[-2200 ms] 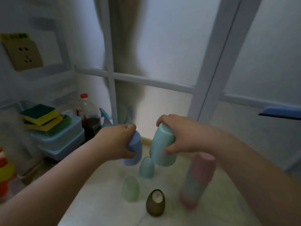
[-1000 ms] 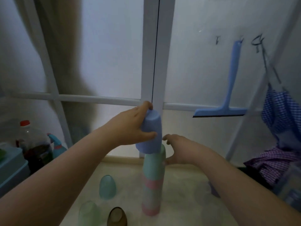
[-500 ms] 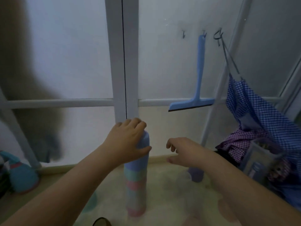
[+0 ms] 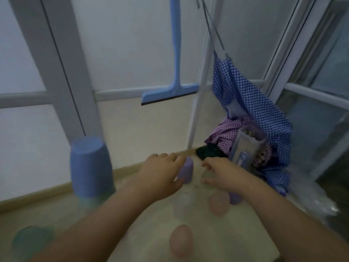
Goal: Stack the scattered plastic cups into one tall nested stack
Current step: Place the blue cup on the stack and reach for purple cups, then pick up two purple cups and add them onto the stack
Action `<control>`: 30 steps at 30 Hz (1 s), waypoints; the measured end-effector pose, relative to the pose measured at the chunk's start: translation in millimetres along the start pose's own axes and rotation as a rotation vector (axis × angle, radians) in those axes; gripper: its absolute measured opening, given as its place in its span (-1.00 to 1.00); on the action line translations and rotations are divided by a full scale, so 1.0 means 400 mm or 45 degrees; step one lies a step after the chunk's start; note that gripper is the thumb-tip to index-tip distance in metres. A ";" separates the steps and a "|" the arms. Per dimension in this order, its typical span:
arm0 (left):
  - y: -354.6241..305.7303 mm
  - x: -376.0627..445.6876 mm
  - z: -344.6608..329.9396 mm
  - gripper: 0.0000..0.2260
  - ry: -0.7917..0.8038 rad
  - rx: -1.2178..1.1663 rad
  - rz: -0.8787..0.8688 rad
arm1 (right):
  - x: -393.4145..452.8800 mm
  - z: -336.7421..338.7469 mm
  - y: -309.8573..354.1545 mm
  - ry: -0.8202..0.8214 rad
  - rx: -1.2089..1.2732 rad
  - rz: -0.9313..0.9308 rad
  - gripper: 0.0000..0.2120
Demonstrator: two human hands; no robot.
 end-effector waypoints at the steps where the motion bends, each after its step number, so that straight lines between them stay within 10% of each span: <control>1: -0.002 0.016 -0.029 -0.65 0.006 -0.012 0.028 | 0.011 -0.002 -0.029 0.012 -0.005 -0.013 -0.52; 21: 0.084 0.016 -0.402 -0.61 0.440 -0.083 0.749 | 0.484 -0.292 -0.207 0.346 -0.008 0.280 -0.15; 30: 0.048 0.077 -0.380 -0.64 0.356 -0.102 0.684 | 0.464 -0.180 -0.198 0.260 0.130 0.338 -0.26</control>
Point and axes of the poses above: each hand's wrist, its own x-axis towards the middle knuckle, its own z-axis out of the back of the hand, y = z × x, the point moved 9 cm from there along x, towards the middle knuckle, and after that the axes turned 9 degrees about x, right-handed, at the moved point
